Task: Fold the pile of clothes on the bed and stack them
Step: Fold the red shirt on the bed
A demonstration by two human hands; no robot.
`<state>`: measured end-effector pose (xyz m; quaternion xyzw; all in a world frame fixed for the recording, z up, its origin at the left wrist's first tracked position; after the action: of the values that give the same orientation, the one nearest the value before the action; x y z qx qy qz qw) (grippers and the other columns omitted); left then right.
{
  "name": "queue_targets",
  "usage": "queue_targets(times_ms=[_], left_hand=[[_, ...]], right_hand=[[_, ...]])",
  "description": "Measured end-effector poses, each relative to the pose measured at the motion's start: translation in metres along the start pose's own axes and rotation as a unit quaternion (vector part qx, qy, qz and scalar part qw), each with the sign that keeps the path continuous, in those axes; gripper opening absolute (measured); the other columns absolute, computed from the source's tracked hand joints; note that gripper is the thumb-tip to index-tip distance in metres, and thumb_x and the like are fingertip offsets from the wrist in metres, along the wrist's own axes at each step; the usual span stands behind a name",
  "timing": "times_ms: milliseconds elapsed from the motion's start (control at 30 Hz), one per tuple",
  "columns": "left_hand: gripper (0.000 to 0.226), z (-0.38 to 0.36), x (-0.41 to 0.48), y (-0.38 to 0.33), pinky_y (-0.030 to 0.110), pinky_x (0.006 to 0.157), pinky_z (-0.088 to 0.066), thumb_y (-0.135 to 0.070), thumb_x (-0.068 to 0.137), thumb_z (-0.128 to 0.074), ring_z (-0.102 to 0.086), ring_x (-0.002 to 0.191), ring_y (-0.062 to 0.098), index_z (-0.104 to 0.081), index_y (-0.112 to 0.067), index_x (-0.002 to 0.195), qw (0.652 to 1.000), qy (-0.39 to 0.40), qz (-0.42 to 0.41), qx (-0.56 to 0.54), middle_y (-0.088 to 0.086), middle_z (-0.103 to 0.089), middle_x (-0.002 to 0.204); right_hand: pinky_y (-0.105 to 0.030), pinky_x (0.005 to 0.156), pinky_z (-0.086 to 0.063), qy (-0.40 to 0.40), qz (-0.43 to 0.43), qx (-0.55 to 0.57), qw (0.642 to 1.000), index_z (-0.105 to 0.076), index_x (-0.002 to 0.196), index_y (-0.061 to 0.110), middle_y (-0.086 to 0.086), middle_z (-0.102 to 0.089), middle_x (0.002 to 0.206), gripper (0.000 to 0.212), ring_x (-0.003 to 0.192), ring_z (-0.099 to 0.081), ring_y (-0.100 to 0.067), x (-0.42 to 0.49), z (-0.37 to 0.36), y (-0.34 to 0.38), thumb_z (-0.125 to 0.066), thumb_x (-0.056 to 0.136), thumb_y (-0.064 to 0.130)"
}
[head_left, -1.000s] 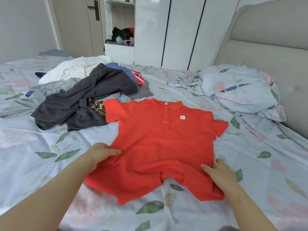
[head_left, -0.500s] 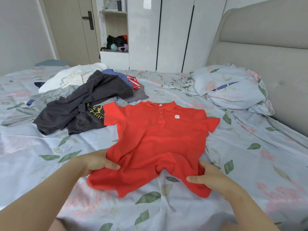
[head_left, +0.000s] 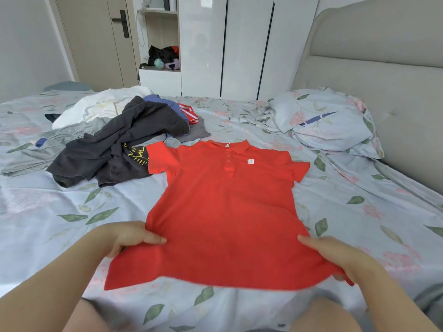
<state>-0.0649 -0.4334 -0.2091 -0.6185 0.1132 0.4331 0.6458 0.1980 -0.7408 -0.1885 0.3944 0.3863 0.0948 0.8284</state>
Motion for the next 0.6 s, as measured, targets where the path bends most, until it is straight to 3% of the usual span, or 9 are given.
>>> queue_targets(times_ms=[33,100,200,267,333,400,467,533,600], left_hand=[[0.036,-0.001,0.0,0.003,0.038,0.085,-0.054,-0.015,0.078,-0.075,-0.07,0.094,0.027,-0.065,-0.006,0.111,1.0,-0.009,0.005,0.021,0.013,-0.073,0.101],[0.034,-0.002,0.001,0.003,0.035,0.083,-0.054,-0.015,0.08,-0.073,-0.069,0.095,0.027,-0.065,-0.005,0.111,0.999,-0.033,-0.005,0.023,0.012,-0.073,0.1],[0.036,0.003,0.005,-0.006,0.037,0.081,-0.055,-0.029,0.082,-0.072,-0.069,0.091,0.03,-0.065,-0.005,0.107,0.991,-0.122,-0.041,-0.03,0.014,-0.072,0.098],[0.036,0.005,0.008,-0.01,0.039,0.083,-0.054,-0.03,0.084,-0.07,-0.067,0.091,0.031,-0.063,-0.005,0.109,0.979,-0.183,-0.064,-0.058,0.015,-0.07,0.1],[0.031,0.002,0.011,-0.009,0.039,0.081,-0.052,-0.02,0.088,-0.066,-0.065,0.09,0.032,-0.061,-0.002,0.114,0.974,-0.207,-0.067,-0.064,0.017,-0.068,0.101],[0.025,-0.001,0.013,-0.004,0.035,0.071,-0.051,-0.011,0.09,-0.062,-0.063,0.081,0.031,-0.061,0.0,0.113,0.975,-0.203,-0.053,-0.077,0.017,-0.067,0.093],[0.023,-0.002,0.013,0.0,0.032,0.065,-0.049,-0.007,0.089,-0.061,-0.061,0.074,0.029,-0.061,0.0,0.11,0.975,-0.206,-0.039,-0.072,0.016,-0.066,0.085],[0.025,-0.001,0.016,0.0,0.033,0.069,-0.049,-0.006,0.085,-0.064,-0.06,0.075,0.03,-0.062,0.001,0.108,0.973,-0.222,-0.035,-0.059,0.017,-0.065,0.086],[0.028,-0.003,0.017,-0.005,0.037,0.078,-0.05,-0.01,0.081,-0.068,-0.062,0.083,0.032,-0.063,0.0,0.107,0.972,-0.224,-0.03,-0.067,0.018,-0.066,0.092]], right_hand=[[-0.015,0.036,-0.028,0.005,0.001,-0.038,0.999,-0.067,0.087,0.013,0.005,-0.059,0.046,0.025,0.032,-0.049,-0.01,0.004,0.0,-0.009,-0.062,0.089,0.037],[-0.022,0.059,-0.048,-0.016,0.021,-0.046,0.999,-0.07,0.105,0.011,0.0,-0.074,0.078,0.032,0.07,-0.069,-0.016,0.012,0.003,-0.015,-0.065,0.087,0.036],[-0.035,0.089,-0.046,-0.138,0.054,-0.063,0.987,-0.068,0.106,0.009,-0.008,-0.068,0.105,0.052,0.1,-0.062,-0.026,0.024,0.011,-0.011,-0.058,0.085,0.055],[-0.037,0.09,-0.044,-0.185,0.07,-0.078,0.977,-0.065,0.095,0.009,-0.012,-0.066,0.103,0.046,0.098,-0.059,-0.03,0.031,0.008,-0.006,-0.053,0.088,0.053],[-0.039,0.087,-0.047,-0.184,0.081,-0.052,0.978,-0.063,0.079,0.011,-0.014,-0.066,0.093,0.03,0.09,-0.06,-0.031,0.036,0.003,-0.003,-0.06,0.089,0.039],[-0.041,0.084,-0.049,-0.207,0.083,0.043,0.974,-0.063,0.072,0.01,-0.013,-0.066,0.08,0.021,0.084,-0.061,-0.031,0.033,0.007,-0.006,-0.067,0.085,0.025],[-0.041,0.075,-0.047,-0.305,0.092,0.135,0.938,-0.058,0.068,0.005,-0.011,-0.058,0.068,0.023,0.075,-0.056,-0.03,0.022,0.025,-0.014,-0.067,0.083,0.018],[-0.036,0.066,-0.039,-0.388,0.095,0.122,0.909,-0.051,0.068,0.003,-0.011,-0.052,0.065,0.024,0.068,-0.048,-0.029,0.011,0.039,-0.026,-0.062,0.085,0.015],[-0.036,0.065,-0.037,-0.367,0.098,0.035,0.925,-0.051,0.075,0.004,-0.013,-0.056,0.072,0.017,0.069,-0.049,-0.03,0.011,0.034,-0.031,-0.059,0.085,0.016]])
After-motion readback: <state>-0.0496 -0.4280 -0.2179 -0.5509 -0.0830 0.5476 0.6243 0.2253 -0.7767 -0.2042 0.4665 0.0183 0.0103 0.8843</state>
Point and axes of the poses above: each hand's wrist, its own x-axis towards the middle knuckle, its own z-axis out of the back of the hand, y = z × x, the point moved 5 cm from there along x, towards the middle knuckle
